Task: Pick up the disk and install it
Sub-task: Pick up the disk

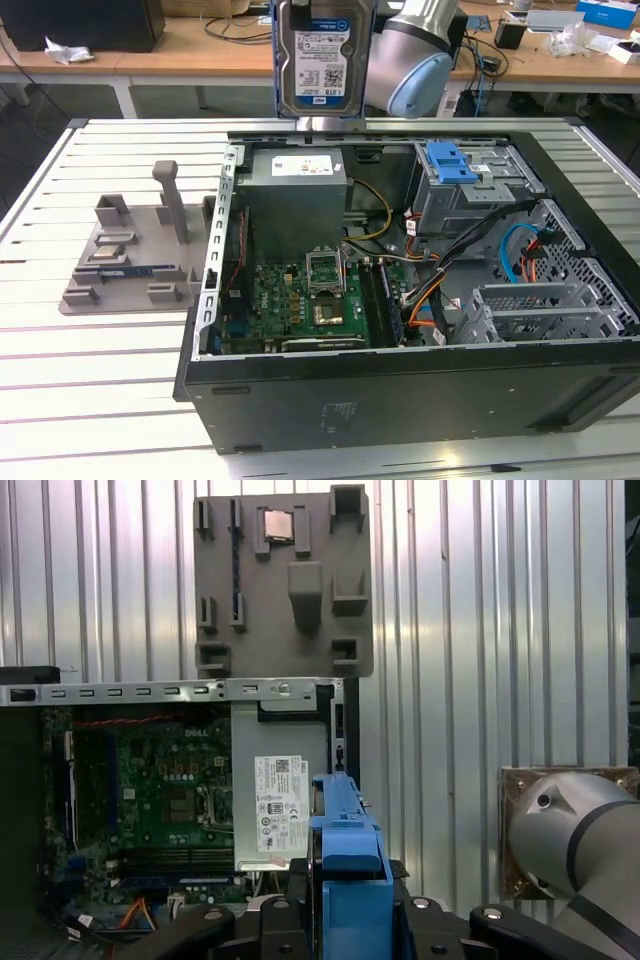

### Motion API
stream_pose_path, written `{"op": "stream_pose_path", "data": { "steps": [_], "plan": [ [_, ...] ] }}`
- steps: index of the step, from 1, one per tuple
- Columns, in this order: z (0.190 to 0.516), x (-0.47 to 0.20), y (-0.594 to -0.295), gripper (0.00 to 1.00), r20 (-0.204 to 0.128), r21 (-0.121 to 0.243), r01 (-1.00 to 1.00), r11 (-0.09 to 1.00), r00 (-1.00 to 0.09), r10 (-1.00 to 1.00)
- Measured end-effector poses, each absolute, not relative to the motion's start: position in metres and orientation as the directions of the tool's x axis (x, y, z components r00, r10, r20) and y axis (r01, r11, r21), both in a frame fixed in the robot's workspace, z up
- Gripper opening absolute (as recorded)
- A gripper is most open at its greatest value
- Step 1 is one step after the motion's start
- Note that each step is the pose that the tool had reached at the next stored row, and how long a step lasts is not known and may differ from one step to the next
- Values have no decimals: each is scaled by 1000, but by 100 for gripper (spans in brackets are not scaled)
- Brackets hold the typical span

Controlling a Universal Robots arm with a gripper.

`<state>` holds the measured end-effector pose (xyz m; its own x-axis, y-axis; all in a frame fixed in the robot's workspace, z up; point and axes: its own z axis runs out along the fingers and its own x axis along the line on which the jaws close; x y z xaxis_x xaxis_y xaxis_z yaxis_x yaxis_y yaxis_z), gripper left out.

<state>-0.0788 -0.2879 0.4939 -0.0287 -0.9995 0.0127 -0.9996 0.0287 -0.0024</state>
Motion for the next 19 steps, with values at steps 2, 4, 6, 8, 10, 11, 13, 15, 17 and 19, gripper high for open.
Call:
{"op": "stream_pose_path", "data": {
  "steps": [2, 4, 6, 8, 10, 11, 13, 15, 17, 19],
  "plan": [
    [494, -78, -291, 37, 13, -2, -1000, 29, -29, -1000],
    [494, -77, -297, 37, 13, -2, -1000, 29, -29, -1000],
    [494, -77, -300, 37, 13, -2, -1000, 29, -29, -1000],
    [494, -76, -301, 37, 13, -2, -1000, 29, -29, -1000],
    [493, -76, -303, 37, 13, -2, -1000, 29, -29, -1000],
    [493, -75, -303, 37, 13, -3, -1000, 29, -29, -1000],
    [493, -75, -305, 37, 13, -3, -1000, 29, -29, -1000],
    [493, -74, -307, 37, 13, -2, -1000, 29, -29, -1000],
    [493, -74, -309, 37, 13, -2, -1000, 29, -29, -1000],
    [493, -73, -311, 37, 13, -2, -1000, 29, -29, -1000]
  ]
}}
